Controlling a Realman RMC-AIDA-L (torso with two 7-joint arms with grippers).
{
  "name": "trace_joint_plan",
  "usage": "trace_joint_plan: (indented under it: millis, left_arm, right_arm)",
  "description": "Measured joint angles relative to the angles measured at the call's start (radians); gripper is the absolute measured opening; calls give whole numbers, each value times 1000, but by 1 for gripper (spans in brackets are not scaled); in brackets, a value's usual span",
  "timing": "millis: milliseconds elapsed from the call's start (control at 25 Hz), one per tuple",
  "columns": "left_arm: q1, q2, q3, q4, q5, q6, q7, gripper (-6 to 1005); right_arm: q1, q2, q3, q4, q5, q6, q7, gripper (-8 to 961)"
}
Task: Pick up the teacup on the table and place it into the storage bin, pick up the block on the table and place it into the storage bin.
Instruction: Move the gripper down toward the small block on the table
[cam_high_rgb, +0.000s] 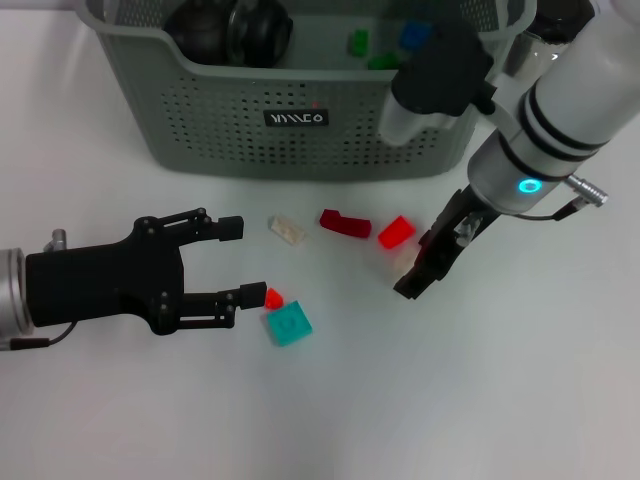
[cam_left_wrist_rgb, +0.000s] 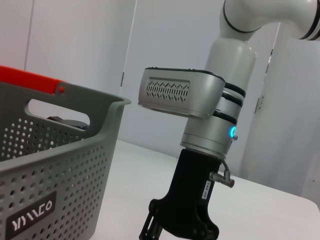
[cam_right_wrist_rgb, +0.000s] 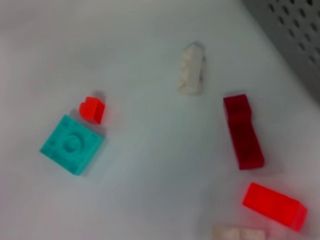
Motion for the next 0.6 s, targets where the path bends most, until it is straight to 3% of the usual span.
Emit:
trace_joint_plan:
  millis: [600]
  left_arm:
    - [1,-2,0,0,0,0,1,844]
  right_arm:
    - [8,0,-38,11,31,42,16,766]
